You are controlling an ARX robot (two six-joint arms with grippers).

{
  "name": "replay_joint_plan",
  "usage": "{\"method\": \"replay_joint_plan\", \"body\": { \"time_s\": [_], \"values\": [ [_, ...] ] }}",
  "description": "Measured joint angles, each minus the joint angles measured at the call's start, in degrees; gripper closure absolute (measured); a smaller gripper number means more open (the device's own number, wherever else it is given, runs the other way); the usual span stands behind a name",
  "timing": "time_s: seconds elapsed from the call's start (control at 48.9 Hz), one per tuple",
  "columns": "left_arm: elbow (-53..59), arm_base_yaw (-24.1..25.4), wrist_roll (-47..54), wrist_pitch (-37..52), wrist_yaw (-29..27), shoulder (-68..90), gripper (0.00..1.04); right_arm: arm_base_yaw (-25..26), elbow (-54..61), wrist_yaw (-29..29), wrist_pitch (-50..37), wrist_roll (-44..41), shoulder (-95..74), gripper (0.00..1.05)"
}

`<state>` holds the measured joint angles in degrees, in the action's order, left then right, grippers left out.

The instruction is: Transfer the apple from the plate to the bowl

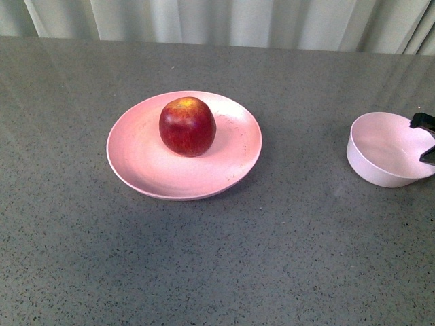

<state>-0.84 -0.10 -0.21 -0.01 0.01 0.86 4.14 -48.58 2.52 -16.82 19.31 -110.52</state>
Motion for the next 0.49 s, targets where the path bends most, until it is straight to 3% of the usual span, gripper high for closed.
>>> {"method": "replay_joint_plan", "body": {
  "time_s": [0.491],
  "values": [
    [0.0,0.0,0.0,0.0,0.0,0.0,0.09,-11.0,-3.7,-0.7,2.0,4.8,-1.4,1.03]
  ]
}}
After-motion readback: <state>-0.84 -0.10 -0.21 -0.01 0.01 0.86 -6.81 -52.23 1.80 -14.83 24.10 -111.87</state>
